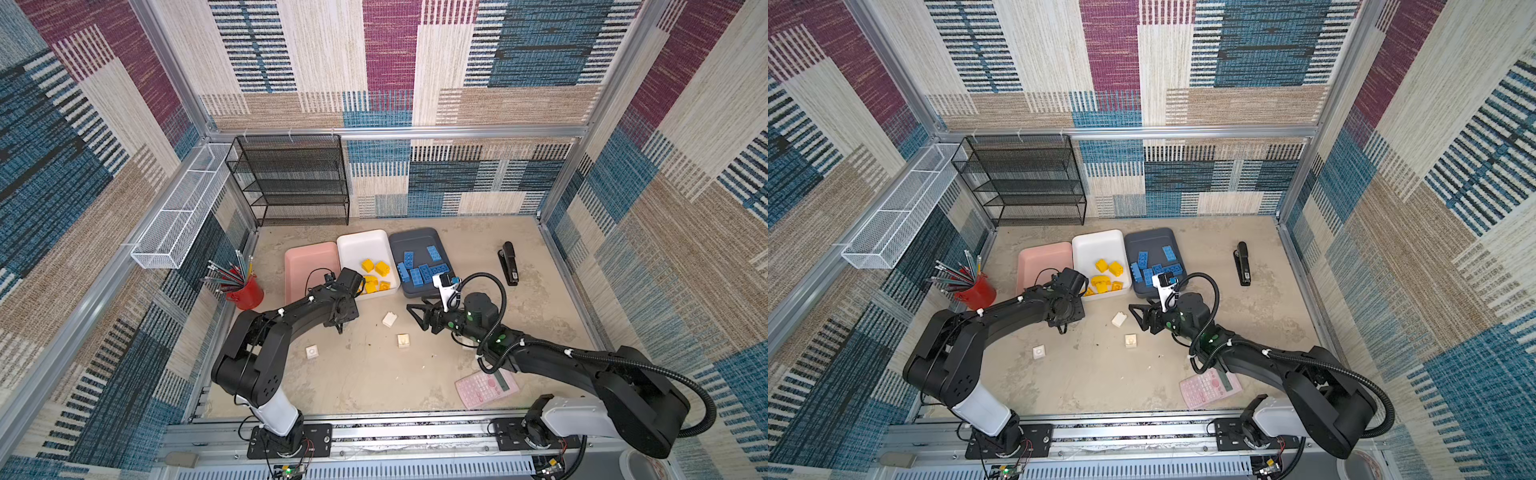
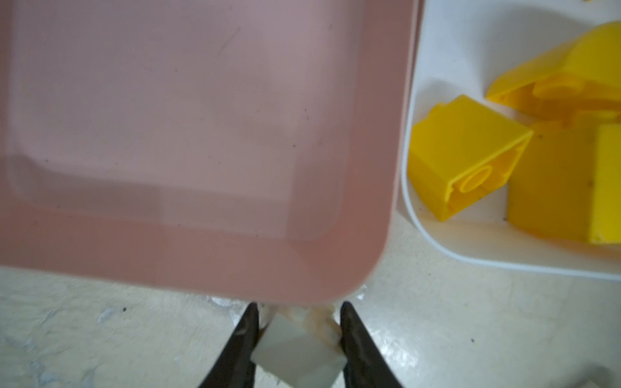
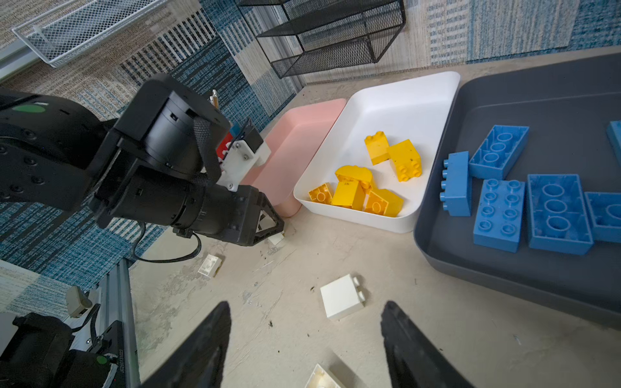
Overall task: Sort the legos into containers by color
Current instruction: 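Close the left gripper on the white 2x2 brick and lift it, then carry the white brick into the pink tray with the left gripper, release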
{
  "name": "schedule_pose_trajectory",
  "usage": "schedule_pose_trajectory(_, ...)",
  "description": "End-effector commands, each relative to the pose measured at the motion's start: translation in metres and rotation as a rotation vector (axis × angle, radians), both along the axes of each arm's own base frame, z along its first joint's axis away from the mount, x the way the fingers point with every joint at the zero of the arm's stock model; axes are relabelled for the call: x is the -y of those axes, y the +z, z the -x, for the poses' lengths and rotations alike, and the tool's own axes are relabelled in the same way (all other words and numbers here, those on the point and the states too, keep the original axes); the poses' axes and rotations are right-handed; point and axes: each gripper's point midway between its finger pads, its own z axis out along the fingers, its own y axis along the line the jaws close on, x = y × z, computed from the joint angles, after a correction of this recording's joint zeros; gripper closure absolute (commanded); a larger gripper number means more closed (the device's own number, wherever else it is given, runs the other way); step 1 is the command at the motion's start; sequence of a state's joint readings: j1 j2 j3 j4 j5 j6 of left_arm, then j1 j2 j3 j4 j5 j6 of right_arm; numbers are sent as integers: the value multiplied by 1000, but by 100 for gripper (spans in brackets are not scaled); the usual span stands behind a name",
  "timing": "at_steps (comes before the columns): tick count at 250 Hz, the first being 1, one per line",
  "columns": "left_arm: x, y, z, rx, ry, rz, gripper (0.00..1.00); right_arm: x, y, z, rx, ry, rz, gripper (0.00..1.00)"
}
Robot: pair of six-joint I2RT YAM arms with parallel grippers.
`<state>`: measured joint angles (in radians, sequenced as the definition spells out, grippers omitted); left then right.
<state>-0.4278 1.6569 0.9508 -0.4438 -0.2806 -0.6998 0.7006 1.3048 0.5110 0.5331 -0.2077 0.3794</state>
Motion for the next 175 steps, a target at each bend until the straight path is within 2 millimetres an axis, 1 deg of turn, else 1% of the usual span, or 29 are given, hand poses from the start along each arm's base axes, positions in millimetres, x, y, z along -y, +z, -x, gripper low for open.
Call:
schedule_pose_trajectory(1, 1, -2, 2, -4, 2, 14, 80, -1, 7, -4, 28, -12, -4, 28)
schedule_pose_trajectory(21, 1, 0, 3, -5, 2, 18, 80, -1, 6, -4, 29, -12, -1, 28)
schedule_pose_trajectory(47, 1, 9, 4, 10, -1, 21, 80, -2, 6, -3, 28, -11, -1, 28)
schedule_pose_trajectory(69, -1, 19, 4, 27, -2, 23, 80, -3, 5, -3, 23, -7, 3, 28)
schedule_pose_trajectory(112, -2, 47, 3, 77, -9, 32, 80, -4, 7, -2, 28, -6, 1, 27)
schedule_pose_trajectory(137, -6, 59, -1, 97, -4, 36, 79, -4, 7, -2, 29, -2, -1, 28)
schedule_pose_trajectory(175, -15, 66, -11, 86, 17, 52, 79, -6, 8, -1, 26, 4, -4, 28)
